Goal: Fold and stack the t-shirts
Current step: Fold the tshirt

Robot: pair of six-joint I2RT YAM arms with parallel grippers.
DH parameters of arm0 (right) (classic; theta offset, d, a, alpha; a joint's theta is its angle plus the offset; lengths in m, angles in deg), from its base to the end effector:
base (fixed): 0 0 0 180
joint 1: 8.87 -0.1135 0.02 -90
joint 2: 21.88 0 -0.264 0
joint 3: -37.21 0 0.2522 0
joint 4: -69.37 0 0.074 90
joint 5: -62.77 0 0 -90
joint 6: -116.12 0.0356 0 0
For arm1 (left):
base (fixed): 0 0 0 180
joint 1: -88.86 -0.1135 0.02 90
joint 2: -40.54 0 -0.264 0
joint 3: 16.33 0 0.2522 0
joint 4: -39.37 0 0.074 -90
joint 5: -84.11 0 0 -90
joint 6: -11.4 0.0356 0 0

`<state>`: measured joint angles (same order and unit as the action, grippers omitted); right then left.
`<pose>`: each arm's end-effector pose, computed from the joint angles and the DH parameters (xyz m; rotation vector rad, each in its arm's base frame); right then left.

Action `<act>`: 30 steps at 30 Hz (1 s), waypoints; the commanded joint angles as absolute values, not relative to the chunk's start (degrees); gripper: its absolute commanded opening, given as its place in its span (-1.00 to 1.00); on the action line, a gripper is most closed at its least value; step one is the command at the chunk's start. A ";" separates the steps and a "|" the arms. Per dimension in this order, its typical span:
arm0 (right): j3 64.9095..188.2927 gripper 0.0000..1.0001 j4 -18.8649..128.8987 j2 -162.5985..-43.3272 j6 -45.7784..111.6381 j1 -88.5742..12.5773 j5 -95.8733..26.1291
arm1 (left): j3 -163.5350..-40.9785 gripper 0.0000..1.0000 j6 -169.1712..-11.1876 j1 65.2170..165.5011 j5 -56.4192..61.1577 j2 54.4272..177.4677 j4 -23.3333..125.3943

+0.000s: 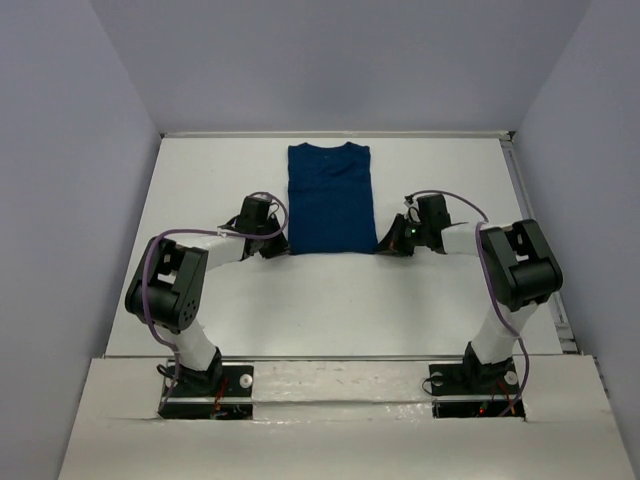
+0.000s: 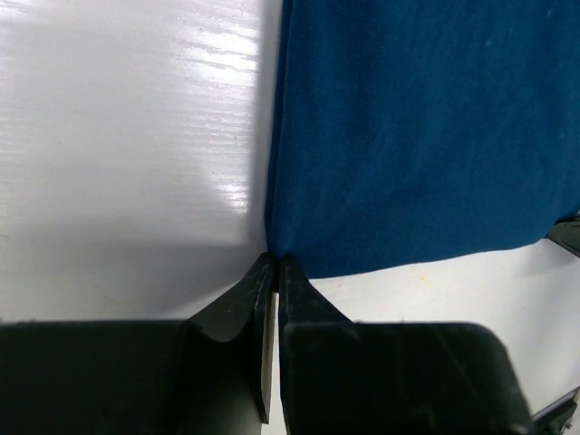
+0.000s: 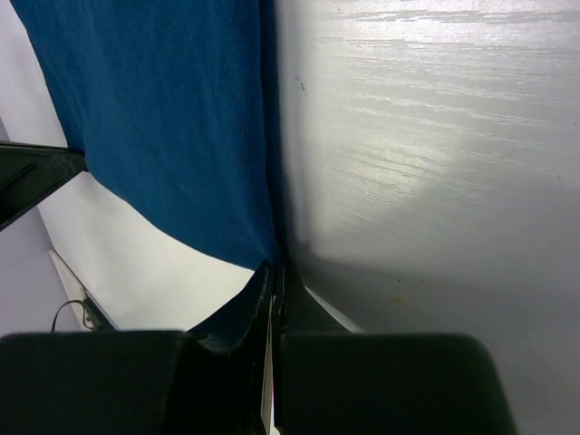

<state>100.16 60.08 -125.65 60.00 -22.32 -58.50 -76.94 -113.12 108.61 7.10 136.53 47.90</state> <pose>0.3270 0.0972 0.1249 0.1959 2.5370 1.0177 0.3093 -0.1195 0.1547 -0.1955 2.4236 -0.7173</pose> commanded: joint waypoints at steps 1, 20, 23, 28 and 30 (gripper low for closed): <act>97.39 -1.00 57.29 -120.96 58.46 -22.14 -56.41 | -76.94 -1.00 -110.25 108.63 5.63 133.28 53.65; 99.90 -1.00 15.81 -76.80 60.05 -24.96 -49.66 | -78.41 -1.00 -125.98 124.37 0.80 93.71 82.74; 107.82 -1.00 18.24 -84.44 56.01 -24.96 -44.56 | -88.50 -1.00 -122.29 123.14 -1.14 101.23 83.29; 119.75 -1.00 26.06 -103.48 53.36 -22.50 -44.89 | -95.82 -1.00 -116.22 115.16 -0.71 113.38 75.74; 123.28 -1.00 27.57 -109.39 52.57 -21.62 -45.16 | -98.38 -1.00 -114.64 111.37 -0.18 119.36 73.18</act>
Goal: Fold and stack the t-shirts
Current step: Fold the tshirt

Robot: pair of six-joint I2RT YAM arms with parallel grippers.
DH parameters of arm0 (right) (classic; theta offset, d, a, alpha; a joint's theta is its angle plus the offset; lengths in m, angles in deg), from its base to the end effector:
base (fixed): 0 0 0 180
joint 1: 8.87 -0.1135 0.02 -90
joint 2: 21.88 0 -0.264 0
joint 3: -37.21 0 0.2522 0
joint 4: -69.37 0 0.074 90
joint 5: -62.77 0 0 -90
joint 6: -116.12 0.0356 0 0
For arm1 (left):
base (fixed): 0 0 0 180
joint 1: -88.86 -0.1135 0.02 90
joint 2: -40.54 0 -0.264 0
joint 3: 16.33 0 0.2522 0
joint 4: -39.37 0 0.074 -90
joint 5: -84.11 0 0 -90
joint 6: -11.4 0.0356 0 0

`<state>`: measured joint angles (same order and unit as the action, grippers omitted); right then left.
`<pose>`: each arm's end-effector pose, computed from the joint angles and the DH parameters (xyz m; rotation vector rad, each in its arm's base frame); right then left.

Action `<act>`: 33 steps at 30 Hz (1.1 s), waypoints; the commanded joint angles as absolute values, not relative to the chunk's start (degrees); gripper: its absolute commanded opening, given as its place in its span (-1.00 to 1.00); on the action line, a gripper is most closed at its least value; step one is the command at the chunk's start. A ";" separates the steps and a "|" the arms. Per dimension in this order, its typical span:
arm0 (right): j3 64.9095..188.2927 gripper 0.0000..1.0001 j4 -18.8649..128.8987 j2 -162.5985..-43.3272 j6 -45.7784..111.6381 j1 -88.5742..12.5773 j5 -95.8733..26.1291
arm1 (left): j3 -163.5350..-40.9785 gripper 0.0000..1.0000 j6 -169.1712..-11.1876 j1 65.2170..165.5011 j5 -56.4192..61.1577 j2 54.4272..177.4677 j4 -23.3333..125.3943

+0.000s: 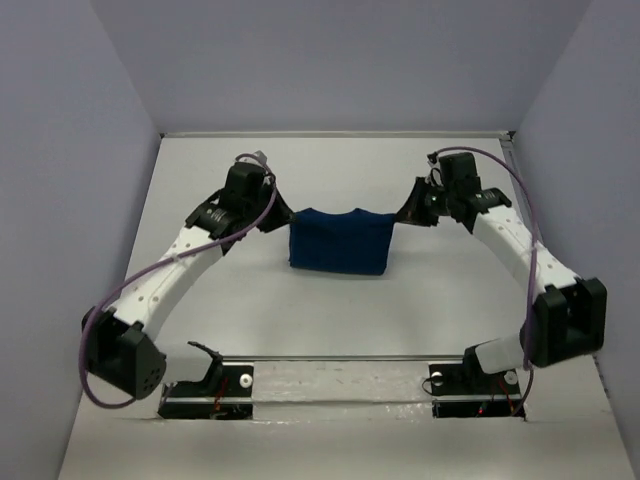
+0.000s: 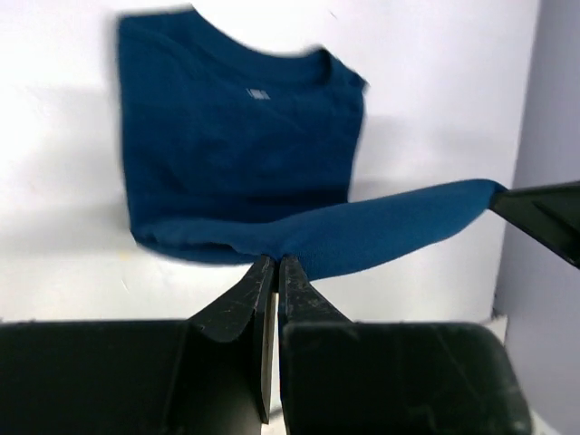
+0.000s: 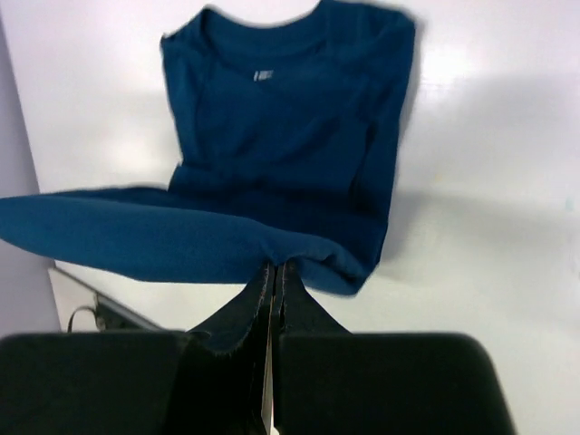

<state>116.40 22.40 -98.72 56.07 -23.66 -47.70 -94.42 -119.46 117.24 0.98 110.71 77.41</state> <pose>0.2756 0.0856 0.3055 0.1383 2.4267 0.7904 0.2398 -0.1344 0.3417 -0.1641 2.2035 -0.8317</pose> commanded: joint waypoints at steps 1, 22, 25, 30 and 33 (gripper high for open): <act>125.39 -1.00 27.92 -112.38 52.22 -21.09 -46.90 | -100.90 -1.00 -114.20 110.23 -0.53 121.64 72.74; 145.55 -1.00 27.31 -139.14 51.78 -20.03 -42.52 | -117.63 -1.00 -110.68 103.45 5.97 153.31 63.69; 140.01 -1.00 29.68 -133.43 53.18 -20.03 -43.57 | -115.17 -1.00 -111.56 103.98 7.55 149.89 61.31; 132.99 -1.00 28.63 -125.35 55.55 -20.03 -43.93 | -116.91 -1.00 -111.39 105.82 8.96 147.41 63.41; 129.47 -1.00 27.75 -121.39 56.52 -20.03 -41.82 | -119.74 -1.00 -110.59 106.53 9.05 149.00 65.26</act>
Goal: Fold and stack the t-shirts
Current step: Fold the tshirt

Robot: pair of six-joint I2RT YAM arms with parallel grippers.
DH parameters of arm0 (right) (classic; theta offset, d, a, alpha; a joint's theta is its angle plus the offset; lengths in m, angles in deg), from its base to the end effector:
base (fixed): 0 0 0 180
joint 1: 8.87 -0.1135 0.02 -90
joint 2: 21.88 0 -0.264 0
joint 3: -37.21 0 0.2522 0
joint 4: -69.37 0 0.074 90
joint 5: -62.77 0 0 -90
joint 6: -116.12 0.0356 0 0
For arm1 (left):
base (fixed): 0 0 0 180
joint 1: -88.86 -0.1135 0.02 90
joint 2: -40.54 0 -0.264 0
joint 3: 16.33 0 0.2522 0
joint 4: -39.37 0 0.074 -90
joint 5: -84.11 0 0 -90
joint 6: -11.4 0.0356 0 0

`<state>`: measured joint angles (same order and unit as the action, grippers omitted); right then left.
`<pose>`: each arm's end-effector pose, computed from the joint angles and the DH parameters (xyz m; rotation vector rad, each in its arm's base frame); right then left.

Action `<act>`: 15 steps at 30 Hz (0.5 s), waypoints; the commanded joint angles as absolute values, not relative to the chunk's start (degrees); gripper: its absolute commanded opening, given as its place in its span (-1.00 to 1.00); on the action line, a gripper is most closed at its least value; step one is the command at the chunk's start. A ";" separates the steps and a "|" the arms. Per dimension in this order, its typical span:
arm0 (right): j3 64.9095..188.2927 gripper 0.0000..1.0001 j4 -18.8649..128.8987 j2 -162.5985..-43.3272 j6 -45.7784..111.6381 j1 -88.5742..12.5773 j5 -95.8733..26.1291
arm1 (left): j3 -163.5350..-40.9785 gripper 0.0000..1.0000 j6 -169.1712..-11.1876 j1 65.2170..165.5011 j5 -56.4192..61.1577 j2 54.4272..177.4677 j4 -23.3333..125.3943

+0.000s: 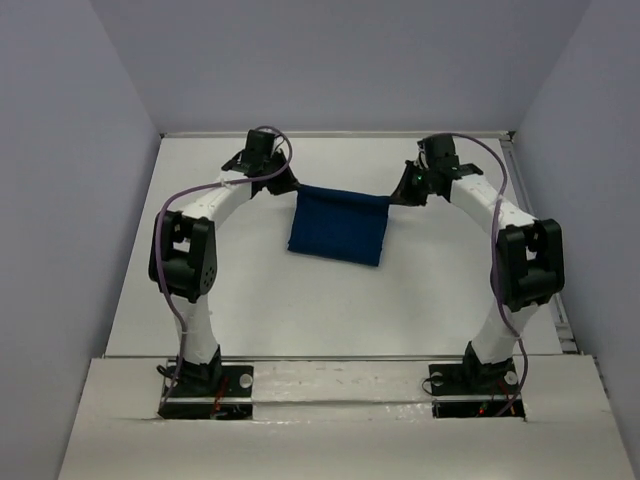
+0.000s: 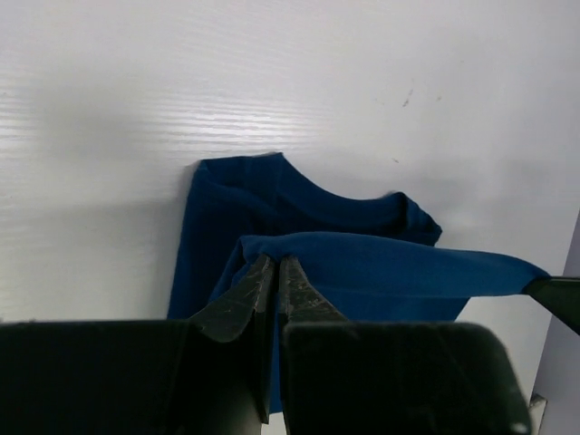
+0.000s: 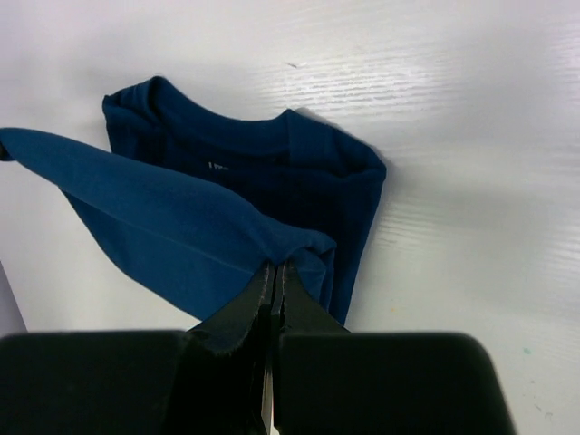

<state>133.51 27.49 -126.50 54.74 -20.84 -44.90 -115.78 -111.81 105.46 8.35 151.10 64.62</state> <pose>0.3942 0.0946 0.2495 0.2237 2.5038 0.6810 0.4264 -0.1363 0.2478 -0.1871 2.2803 -0.7448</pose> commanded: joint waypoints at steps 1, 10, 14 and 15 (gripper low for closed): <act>128.06 -1.00 27.84 -120.42 56.79 -20.03 -41.30 | -119.74 -1.00 -110.42 107.05 9.22 149.26 65.18; 127.51 -1.00 32.85 -127.42 56.88 -18.46 -42.17 | -122.11 -1.00 -110.24 106.36 4.22 154.97 65.70; 133.40 -1.00 32.50 -134.20 56.00 -18.45 -42.08 | -125.35 -1.00 -109.63 105.13 3.17 158.74 66.57; 134.80 -1.00 33.28 -135.69 55.91 -17.93 -42.08 | -126.41 -1.00 -109.54 105.12 2.81 160.58 67.89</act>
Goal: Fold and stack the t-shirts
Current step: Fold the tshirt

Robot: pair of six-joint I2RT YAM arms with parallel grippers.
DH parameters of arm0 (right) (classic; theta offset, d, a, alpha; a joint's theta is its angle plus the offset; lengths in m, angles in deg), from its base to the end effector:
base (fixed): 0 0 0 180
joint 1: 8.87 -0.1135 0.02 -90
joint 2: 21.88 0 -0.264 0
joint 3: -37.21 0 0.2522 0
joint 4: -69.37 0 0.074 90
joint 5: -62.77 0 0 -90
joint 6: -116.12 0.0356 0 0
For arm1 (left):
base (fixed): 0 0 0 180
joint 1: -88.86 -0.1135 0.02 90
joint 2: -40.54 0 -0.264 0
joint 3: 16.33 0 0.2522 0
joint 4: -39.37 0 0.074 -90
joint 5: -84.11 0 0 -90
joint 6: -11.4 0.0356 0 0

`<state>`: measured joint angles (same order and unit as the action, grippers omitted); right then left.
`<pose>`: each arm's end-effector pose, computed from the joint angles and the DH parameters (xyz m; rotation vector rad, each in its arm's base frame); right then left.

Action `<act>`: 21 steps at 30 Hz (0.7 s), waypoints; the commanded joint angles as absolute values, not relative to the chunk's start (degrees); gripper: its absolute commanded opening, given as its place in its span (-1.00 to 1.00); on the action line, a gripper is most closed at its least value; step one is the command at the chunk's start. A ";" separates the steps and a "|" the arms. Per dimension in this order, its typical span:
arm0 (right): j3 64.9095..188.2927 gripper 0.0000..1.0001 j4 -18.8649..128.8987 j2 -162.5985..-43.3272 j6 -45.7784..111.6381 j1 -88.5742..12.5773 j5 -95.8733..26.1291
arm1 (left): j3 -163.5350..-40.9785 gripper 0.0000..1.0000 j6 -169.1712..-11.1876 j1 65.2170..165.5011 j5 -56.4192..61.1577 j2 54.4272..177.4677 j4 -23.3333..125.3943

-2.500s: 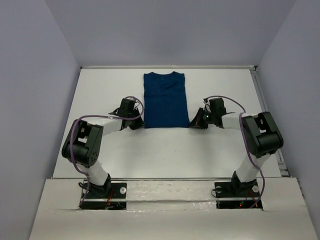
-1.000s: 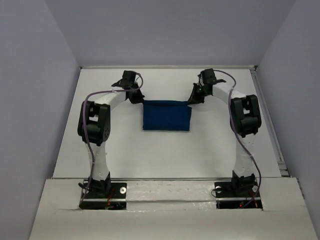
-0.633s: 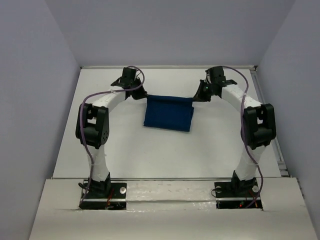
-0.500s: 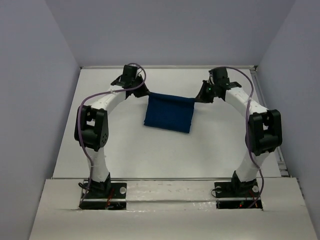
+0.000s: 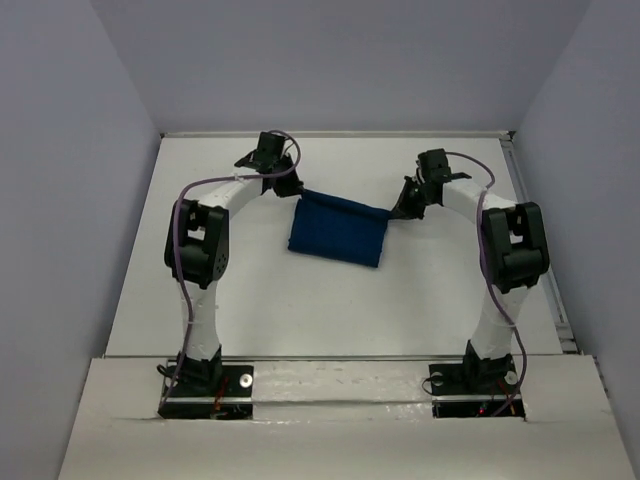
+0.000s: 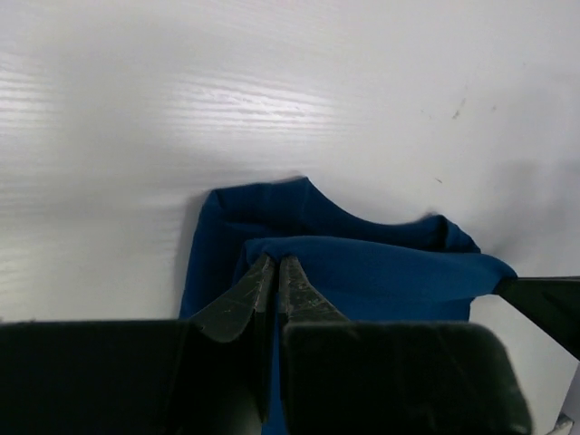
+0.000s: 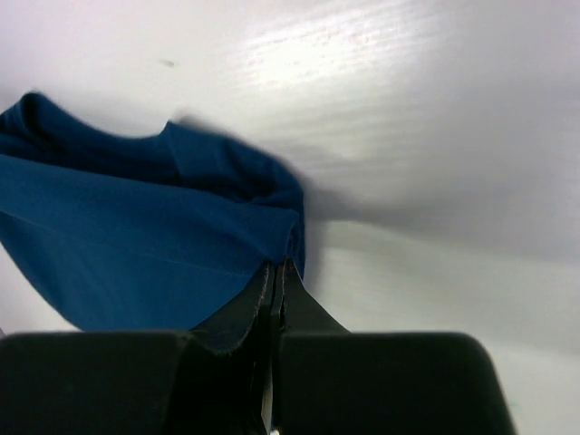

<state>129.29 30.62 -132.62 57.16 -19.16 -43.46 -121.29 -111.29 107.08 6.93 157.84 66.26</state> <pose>0.4023 0.0832 0.1886 0.3671 2.6158 0.6243 0.4455 -0.1550 0.2254 -0.1706 2.3324 -0.7132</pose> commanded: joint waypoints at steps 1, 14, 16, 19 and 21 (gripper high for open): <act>136.03 -1.00 32.16 -136.57 55.74 -17.92 -42.17 | -126.94 -1.00 -109.54 105.12 2.55 161.03 67.29; 148.14 0.06 30.67 -140.88 52.75 -17.92 -42.87 | -116.75 -0.75 -115.95 102.49 2.19 155.60 58.50; 150.62 0.28 29.17 -140.80 51.78 -17.92 -44.18 | -116.57 -0.34 -116.30 101.79 1.58 154.72 58.41; 152.04 0.38 27.32 -138.87 50.99 -17.92 -46.11 | -117.44 0.29 -116.74 100.56 2.28 153.31 57.88; 151.26 0.21 26.52 -136.86 50.90 -17.92 -48.31 | -118.24 0.72 -116.57 100.55 2.63 152.52 58.94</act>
